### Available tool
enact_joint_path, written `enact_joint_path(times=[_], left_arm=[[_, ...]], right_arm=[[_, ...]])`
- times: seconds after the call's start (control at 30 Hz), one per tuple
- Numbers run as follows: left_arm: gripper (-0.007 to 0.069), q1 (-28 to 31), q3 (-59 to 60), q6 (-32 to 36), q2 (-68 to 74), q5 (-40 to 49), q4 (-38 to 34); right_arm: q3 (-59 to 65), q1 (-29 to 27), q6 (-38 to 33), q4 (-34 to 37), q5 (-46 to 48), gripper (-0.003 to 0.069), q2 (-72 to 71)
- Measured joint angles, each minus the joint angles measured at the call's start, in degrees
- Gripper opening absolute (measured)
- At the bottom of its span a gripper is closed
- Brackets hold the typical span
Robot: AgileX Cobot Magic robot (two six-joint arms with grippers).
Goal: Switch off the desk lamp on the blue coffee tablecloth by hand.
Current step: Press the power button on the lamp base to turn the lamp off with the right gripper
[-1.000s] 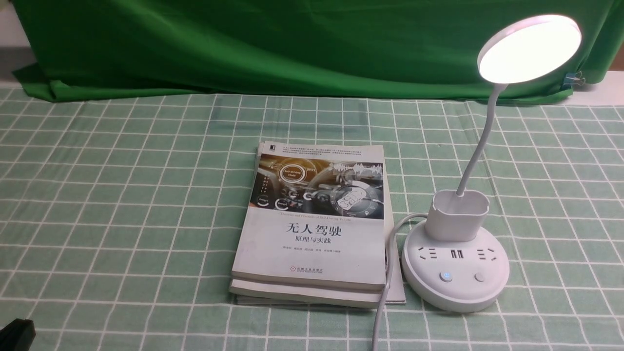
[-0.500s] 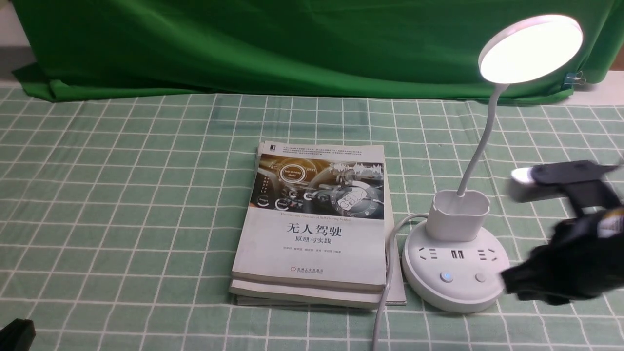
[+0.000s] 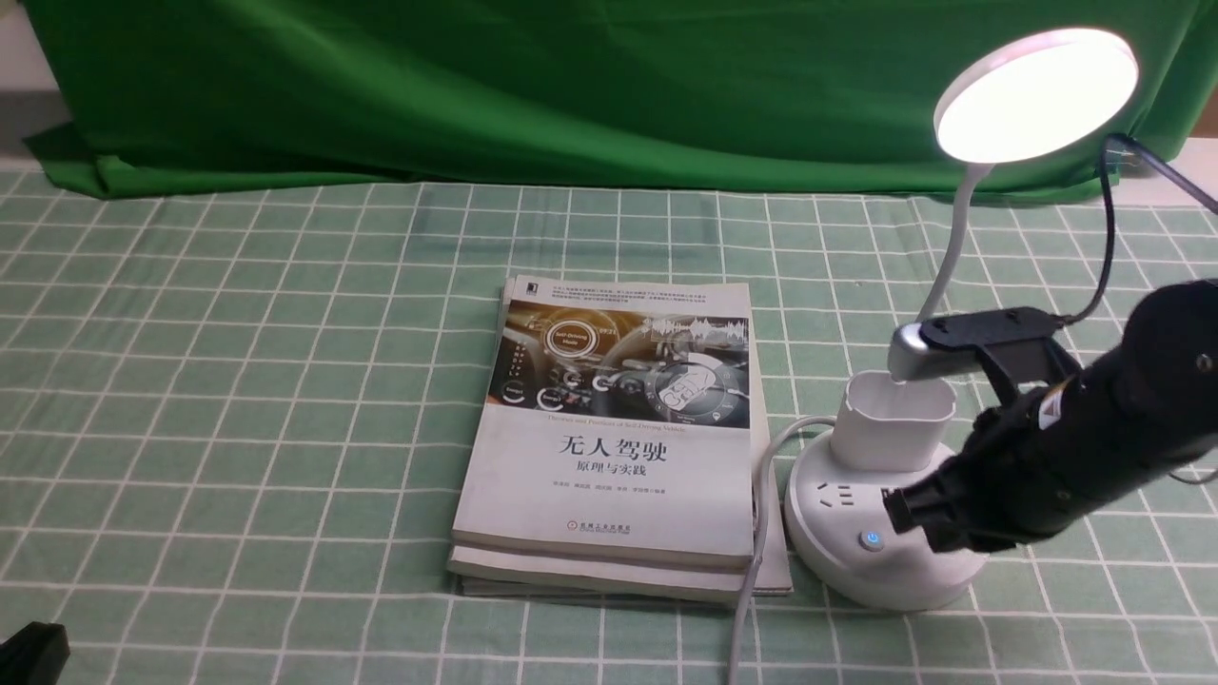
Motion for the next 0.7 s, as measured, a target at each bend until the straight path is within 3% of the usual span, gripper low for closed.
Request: enact_joint_path(times=[0.7], left_arm=[[0.0,0.0,0.0,0.0,0.0,0.0,0.0]], right_arm=[[-1.81,0.0,1.36,-1.87,-0.7,0.0033,5.48]])
